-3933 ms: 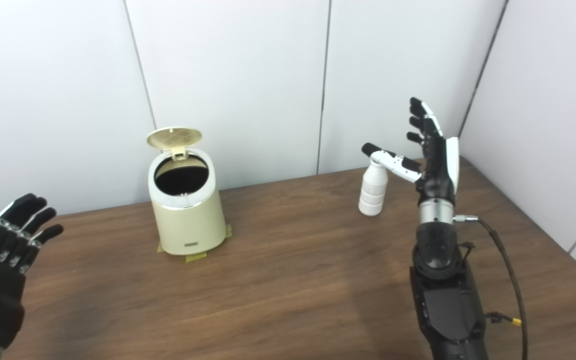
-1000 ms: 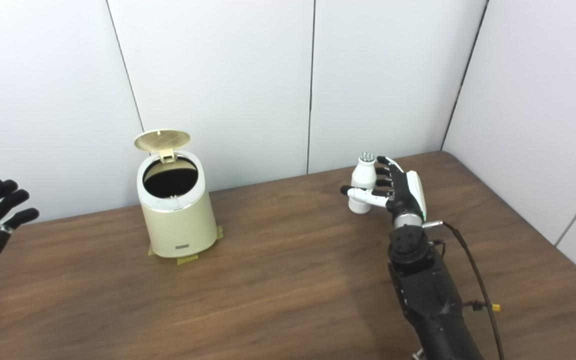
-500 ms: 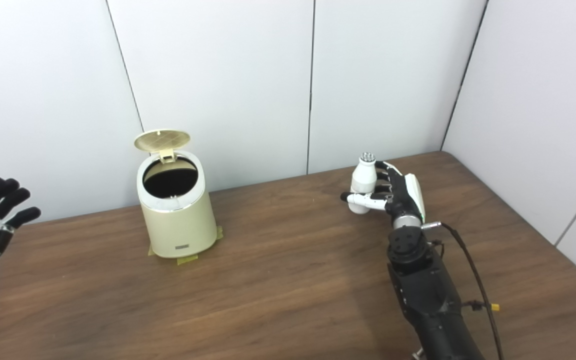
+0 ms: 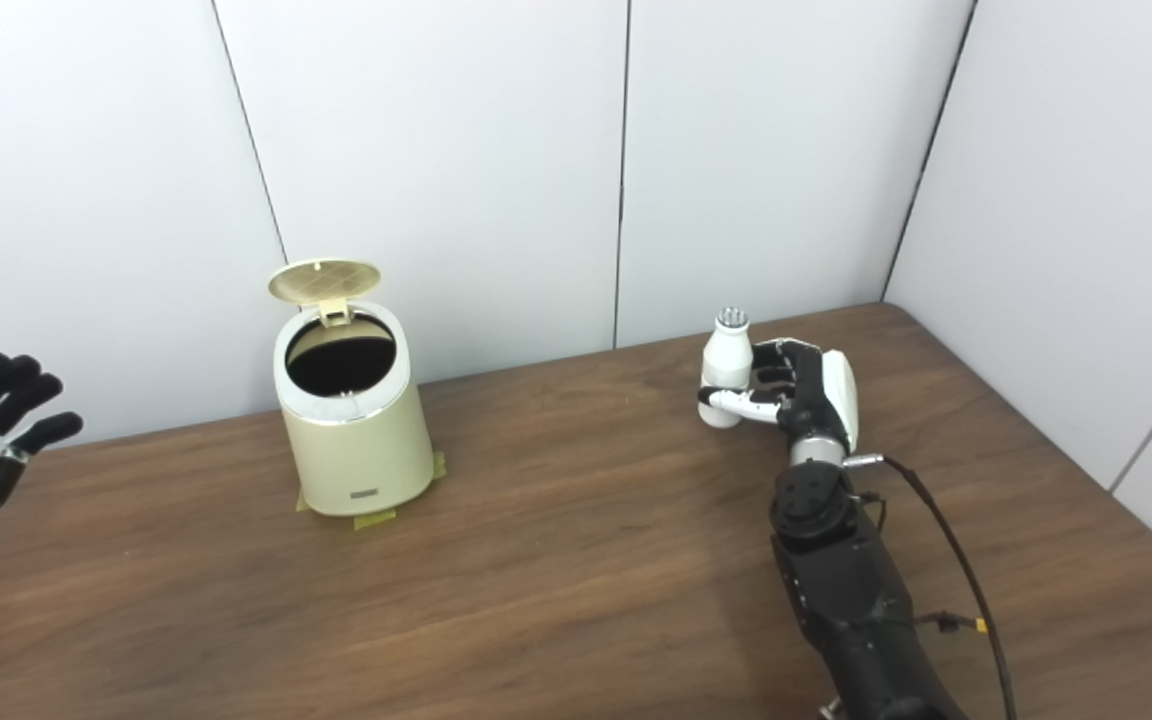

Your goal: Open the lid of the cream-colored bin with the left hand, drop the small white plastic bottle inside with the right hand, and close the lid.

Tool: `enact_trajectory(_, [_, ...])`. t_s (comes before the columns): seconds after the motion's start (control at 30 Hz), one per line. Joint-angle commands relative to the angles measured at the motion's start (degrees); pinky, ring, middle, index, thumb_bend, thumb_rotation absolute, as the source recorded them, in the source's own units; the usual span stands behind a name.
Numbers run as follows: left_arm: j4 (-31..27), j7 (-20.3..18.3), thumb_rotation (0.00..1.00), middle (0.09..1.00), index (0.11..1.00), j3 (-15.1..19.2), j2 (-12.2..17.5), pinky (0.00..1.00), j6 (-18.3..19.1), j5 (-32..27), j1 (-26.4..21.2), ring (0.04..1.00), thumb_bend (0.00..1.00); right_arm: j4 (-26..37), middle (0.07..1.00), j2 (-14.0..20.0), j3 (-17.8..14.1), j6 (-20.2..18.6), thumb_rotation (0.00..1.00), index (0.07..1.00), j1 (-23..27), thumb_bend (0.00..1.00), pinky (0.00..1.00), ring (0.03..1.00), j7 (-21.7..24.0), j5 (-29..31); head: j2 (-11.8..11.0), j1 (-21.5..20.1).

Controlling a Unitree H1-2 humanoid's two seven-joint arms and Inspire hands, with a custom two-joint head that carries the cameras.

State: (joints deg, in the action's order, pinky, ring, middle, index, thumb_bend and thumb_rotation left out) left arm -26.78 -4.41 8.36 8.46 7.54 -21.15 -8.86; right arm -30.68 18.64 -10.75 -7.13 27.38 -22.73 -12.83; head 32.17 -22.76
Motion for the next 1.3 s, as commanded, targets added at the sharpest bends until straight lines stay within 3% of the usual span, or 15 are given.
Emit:
enact_trajectory(0.0, [-1.81, 0.17, 0.98, 0.791, 0.763, 0.04, 0.27, 0.72, -0.95, 0.09, -2.01, 0.803, 0.26, 0.36, 0.601, 0.67, -0.49, 2.91, 0.12, 0.483, 3.16, 0.51, 0.5, 0.562, -1.42, 0.2, 0.05, -0.02])
enact_trajectory(0.43, [-1.07, -1.1, 0.98, 0.768, 0.753, 0.07, 0.87, 0.71, -1.8, -0.09, -1.86, 0.776, 0.25, 1.59, 0.613, 0.04, -0.7, 2.71, 0.11, 0.483, 1.75, 0.51, 0.51, 0.584, -2.13, 0.95, 0.31, -0.1])
enact_trajectory(0.47, [-1.09, -1.1, 0.98, 0.767, 0.751, 0.08, 0.89, 0.72, -1.61, -0.17, -1.83, 0.778, 0.24, 1.4, 0.604, 0.04, -0.74, 2.81, 0.11, 0.484, 1.71, 0.51, 0.49, 0.573, -2.16, 1.04, 0.33, -0.09])
enact_trajectory(0.53, [-1.05, -1.22, 0.99, 0.772, 0.753, 0.06, 0.98, 0.73, -1.5, -0.27, -1.81, 0.783, 0.23, 1.15, 0.545, 0.11, -0.59, 3.04, 0.01, 0.45, 1.58, 0.52, 0.49, 0.566, -2.24, 0.94, 0.34, -0.05])
enact_trajectory(0.63, [-1.0, -1.37, 1.0, 0.775, 0.757, 0.0, 1.12, 0.73, -1.45, -0.31, -1.81, 0.787, 0.22, 1.19, 0.502, 0.18, -0.29, 3.13, 0.0, 0.474, 1.34, 0.52, 0.5, 0.582, -2.25, 0.73, 0.35, -0.04])
enact_trajectory(1.07, [-0.94, -1.37, 1.0, 0.777, 0.763, -0.1, 1.08, 0.73, -1.7, 0.03, -1.88, 0.785, 0.22, 2.58, 0.532, -0.35, -0.05, 3.02, 0.0, 0.448, 0.83, 0.52, 0.46, 0.531, -0.59, 2.12, 0.5, 0.24])
enact_trajectory(1.27, [-1.17, -1.12, 1.0, 0.766, 0.754, -0.15, 1.05, 0.72, -1.29, 0.4, -1.98, 0.775, 0.22, 2.1, 0.524, -0.15, 0.72, 4.91, 0.0, 0.451, 1.08, 0.52, 0.45, 0.513, 0.24, 2.38, 0.5, 0.24])
